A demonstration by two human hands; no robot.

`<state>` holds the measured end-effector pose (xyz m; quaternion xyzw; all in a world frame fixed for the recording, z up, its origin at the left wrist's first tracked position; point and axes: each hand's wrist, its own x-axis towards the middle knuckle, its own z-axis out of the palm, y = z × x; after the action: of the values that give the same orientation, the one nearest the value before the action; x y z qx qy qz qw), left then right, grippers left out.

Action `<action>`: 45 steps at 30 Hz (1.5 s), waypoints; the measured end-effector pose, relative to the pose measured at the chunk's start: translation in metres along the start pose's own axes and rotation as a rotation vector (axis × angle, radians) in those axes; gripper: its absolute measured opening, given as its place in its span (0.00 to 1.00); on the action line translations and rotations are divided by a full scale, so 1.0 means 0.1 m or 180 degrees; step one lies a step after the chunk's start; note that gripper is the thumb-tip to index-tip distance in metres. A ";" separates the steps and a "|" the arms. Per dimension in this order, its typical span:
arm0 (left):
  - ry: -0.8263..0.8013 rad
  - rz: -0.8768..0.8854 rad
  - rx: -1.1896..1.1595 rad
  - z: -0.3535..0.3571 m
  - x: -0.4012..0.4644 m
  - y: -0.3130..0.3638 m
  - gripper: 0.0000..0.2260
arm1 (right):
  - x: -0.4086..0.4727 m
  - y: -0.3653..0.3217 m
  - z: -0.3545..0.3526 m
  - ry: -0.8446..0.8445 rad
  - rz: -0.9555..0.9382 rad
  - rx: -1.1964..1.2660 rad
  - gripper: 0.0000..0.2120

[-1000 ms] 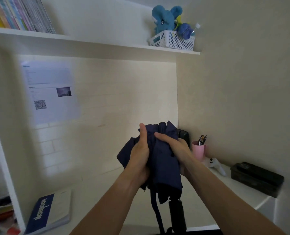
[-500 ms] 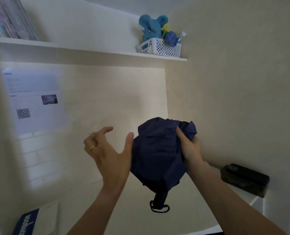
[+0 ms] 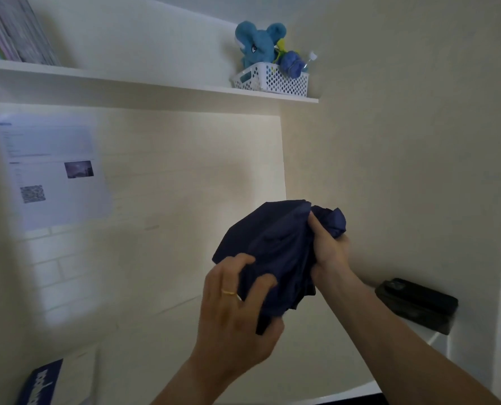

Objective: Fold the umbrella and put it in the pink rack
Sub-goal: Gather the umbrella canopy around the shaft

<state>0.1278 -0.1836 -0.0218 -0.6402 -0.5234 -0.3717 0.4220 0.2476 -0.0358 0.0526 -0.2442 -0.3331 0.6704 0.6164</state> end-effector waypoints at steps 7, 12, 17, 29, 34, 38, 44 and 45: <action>-0.0428 0.0764 0.0164 0.00 -0.15 -0.22 0.08 | 0.01 -0.03 -0.03 0.0054 0.0008 -0.0035 0.27; -0.0219 -0.0160 -0.0600 -0.30 -0.01 -0.30 0.07 | 0.01 -0.02 -0.12 -0.0003 -0.0159 -0.0240 0.28; -0.0391 -0.1517 -0.1458 -0.23 0.54 0.01 0.30 | -0.08 0.06 -0.03 -0.0357 -0.0094 -0.0102 0.16; -0.1016 -0.3001 -0.2105 0.13 0.80 0.04 0.35 | -0.46 -0.07 0.02 -0.1553 0.0381 -0.0217 0.32; -0.0697 -0.3089 -0.1966 0.13 0.75 0.05 0.30 | -0.41 -0.07 0.03 -0.1619 0.0012 -0.1056 0.18; -0.0777 -0.2889 -0.2602 0.05 0.67 -0.07 0.31 | -0.36 -0.14 -0.07 -0.1475 0.0185 -0.0717 0.16; -0.1474 -0.3311 -0.3733 -0.09 0.62 -0.14 0.36 | -0.39 -0.16 -0.12 -0.1547 0.0645 -0.0294 0.22; -0.1718 -0.3318 -0.3978 -0.11 0.61 -0.10 0.32 | -0.40 -0.15 -0.09 -0.1544 0.0603 -0.0325 0.25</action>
<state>0.1280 -0.1716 0.0399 -0.4995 -0.5324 -0.5733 -0.3721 0.2693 -0.0739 0.0543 -0.1372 -0.4801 0.7464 0.4399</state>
